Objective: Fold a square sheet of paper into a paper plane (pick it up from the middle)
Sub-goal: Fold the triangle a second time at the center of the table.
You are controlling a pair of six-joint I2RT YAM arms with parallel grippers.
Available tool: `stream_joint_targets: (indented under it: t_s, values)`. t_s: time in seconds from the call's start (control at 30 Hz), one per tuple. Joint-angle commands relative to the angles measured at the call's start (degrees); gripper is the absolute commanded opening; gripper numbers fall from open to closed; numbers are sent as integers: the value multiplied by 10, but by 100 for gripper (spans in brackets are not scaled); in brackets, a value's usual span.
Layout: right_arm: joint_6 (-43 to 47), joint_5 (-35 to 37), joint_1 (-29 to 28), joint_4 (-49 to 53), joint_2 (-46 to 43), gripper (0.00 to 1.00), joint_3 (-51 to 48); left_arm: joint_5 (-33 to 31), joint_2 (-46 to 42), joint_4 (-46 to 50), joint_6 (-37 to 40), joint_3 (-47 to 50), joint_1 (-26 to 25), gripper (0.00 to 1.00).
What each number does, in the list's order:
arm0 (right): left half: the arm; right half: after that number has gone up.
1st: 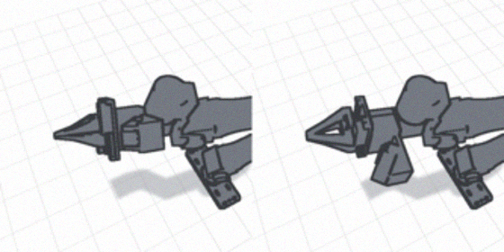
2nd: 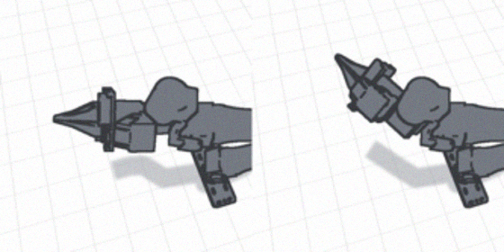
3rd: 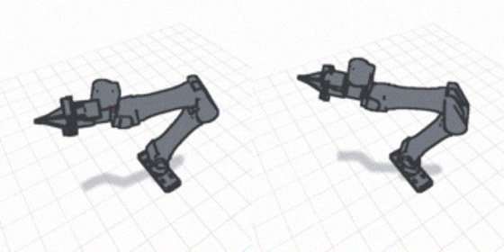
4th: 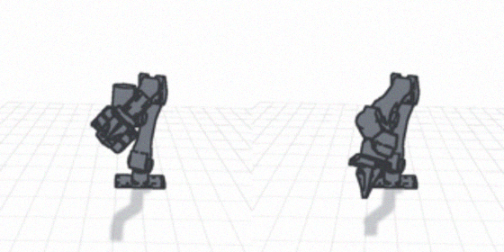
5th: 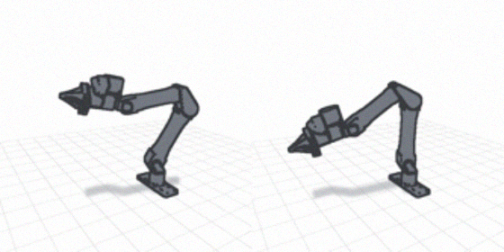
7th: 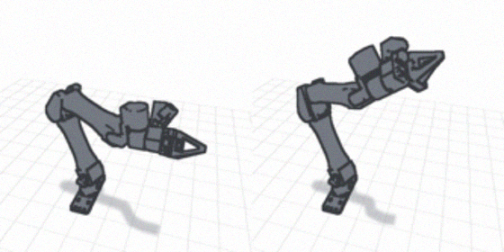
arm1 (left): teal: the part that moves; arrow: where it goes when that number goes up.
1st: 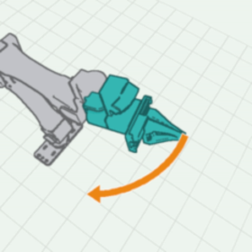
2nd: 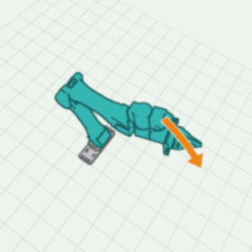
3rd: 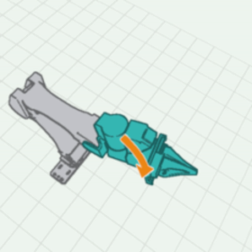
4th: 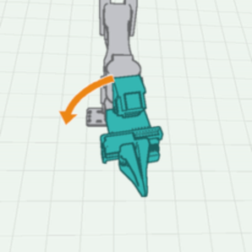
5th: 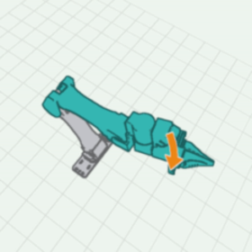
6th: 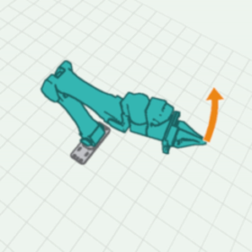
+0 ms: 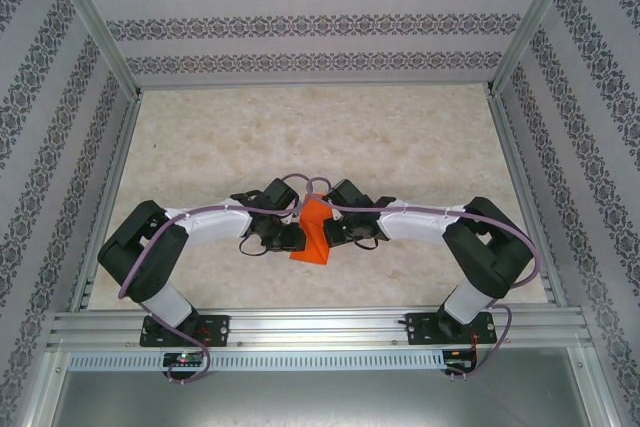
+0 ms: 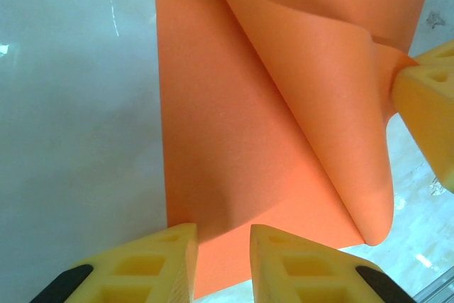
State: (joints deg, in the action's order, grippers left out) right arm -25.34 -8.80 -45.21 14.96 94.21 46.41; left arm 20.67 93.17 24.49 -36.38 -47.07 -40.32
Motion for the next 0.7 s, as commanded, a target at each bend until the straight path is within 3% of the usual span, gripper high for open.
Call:
stream_joint_targets:
  t_s: [0.0, 0.43, 0.67]
  values:
    - [1, 9, 5, -18, 8, 2, 14, 1, 8, 6, 12, -11, -9, 28]
    - [-1, 10, 4, -14, 25, 2, 16, -1, -2, 8, 9, -13, -9, 28]
    - [-2, 19, -1, -7, 29, 3, 11, -39, -68, 11, -28, -31, -6, 31]
